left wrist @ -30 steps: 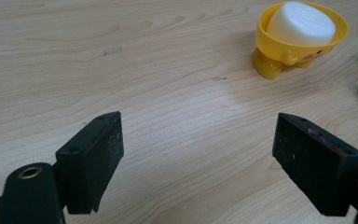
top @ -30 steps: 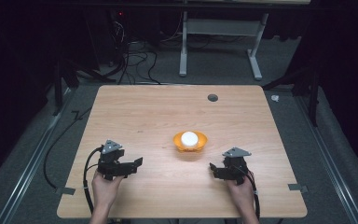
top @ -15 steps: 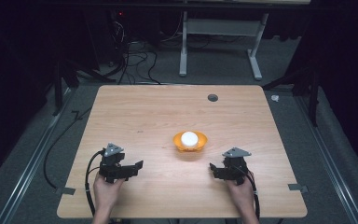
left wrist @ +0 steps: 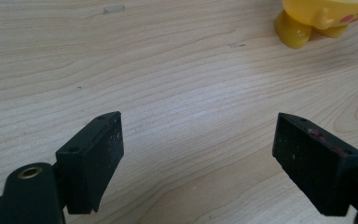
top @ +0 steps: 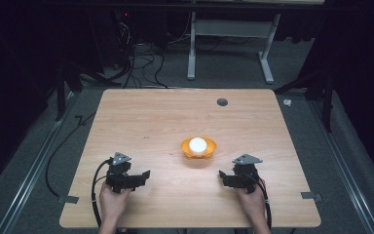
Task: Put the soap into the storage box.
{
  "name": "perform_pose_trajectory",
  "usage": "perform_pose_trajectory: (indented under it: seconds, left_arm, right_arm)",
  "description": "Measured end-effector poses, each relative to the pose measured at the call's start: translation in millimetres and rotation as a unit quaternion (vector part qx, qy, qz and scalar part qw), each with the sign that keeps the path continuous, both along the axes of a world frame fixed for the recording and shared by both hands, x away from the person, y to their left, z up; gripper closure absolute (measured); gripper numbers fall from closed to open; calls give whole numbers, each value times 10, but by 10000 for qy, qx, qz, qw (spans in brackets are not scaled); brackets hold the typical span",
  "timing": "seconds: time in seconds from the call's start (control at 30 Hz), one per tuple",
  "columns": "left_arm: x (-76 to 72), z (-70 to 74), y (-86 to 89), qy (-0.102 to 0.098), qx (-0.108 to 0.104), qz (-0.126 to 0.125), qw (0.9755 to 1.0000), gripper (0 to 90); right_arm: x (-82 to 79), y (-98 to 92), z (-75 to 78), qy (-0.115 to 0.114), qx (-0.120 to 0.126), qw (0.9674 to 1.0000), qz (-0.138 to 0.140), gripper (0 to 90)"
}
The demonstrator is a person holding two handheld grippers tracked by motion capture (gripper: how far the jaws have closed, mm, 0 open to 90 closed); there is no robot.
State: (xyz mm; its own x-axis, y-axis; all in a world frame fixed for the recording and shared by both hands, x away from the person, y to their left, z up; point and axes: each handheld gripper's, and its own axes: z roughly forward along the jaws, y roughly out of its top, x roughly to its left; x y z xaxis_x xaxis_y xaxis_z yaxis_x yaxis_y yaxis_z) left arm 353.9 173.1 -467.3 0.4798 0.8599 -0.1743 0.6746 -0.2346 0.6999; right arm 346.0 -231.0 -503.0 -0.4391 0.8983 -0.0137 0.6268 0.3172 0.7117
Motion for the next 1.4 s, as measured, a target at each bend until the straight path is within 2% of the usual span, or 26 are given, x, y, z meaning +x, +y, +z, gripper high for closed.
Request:
perform_pose_trajectory:
  seconds: [0.3, 0.67, 0.93, 1.13, 1.27, 1.3, 1.4]
  left_arm:
    - [23, -71, -27, 37, 95, 28, 9999, 170]
    - [50, -127, -95, -18, 330, 27, 9995, 169]
    - [63, -220, -152, -7, 485, 4, 9988, 170]
    - [65, -281, -197, -126, 644, 12, 9978, 171]
    - [69, -329, -218, -138, 719, 21, 9973, 166]
    - [62, -341, -230, -209, 791, 28, 9966, 166]
    - [53, -363, -231, -307, 728, 75, 9968, 165]
  right_arm:
    - [0, 0, 1, 7, -3, 10000, 2, 221]
    - [-1, 0, 1, 8, -4, 10000, 3, 221]
    - [-1, 0, 1, 8, -3, 10000, 5, 220]
    - [0, 0, 1, 7, -4, 10000, 5, 220]
    - [-1, 0, 1, 8, -6, 10000, 4, 221]
    - [-1, 0, 1, 9, -6, 10000, 5, 220]
    - [0, 0, 1, 8, -6, 10000, 5, 220]
